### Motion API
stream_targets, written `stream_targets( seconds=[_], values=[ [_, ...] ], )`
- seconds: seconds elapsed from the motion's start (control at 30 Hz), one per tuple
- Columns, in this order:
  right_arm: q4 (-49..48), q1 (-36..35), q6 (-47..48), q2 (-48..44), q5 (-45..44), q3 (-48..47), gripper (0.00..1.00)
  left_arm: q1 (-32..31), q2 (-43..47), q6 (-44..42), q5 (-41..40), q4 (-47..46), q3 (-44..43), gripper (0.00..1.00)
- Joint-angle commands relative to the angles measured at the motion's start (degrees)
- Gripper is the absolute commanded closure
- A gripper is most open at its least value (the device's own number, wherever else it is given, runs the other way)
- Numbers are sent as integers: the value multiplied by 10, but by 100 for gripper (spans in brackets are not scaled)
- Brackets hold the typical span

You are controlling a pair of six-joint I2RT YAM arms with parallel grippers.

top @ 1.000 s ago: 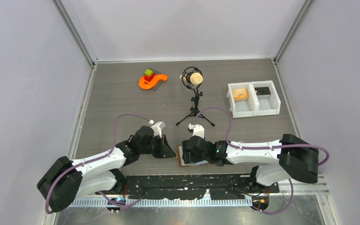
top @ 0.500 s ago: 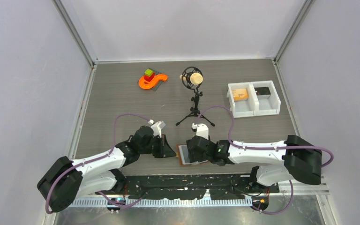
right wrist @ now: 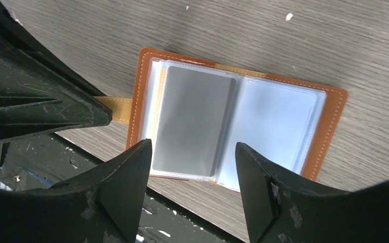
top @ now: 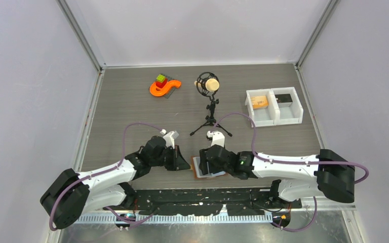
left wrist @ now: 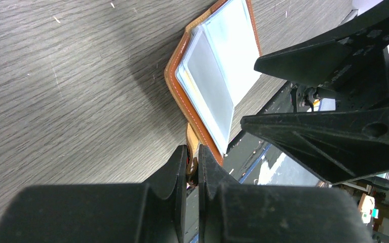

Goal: Take the credit cards out of the card holder
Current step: Remove the credit card from the card holder.

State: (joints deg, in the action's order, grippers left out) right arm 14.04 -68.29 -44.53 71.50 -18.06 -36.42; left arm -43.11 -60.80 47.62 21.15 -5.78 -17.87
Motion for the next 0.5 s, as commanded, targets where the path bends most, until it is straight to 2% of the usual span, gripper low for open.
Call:
stream_targets(
  seconds=[0.0,0.47],
  values=[
    [-48,-3,9,18,28,2,31,0,-2,1,15,-25,-1,100],
    [-52,-3,0,57,32,3,32,0,0,0,20,-22,-5,100]
  ],
)
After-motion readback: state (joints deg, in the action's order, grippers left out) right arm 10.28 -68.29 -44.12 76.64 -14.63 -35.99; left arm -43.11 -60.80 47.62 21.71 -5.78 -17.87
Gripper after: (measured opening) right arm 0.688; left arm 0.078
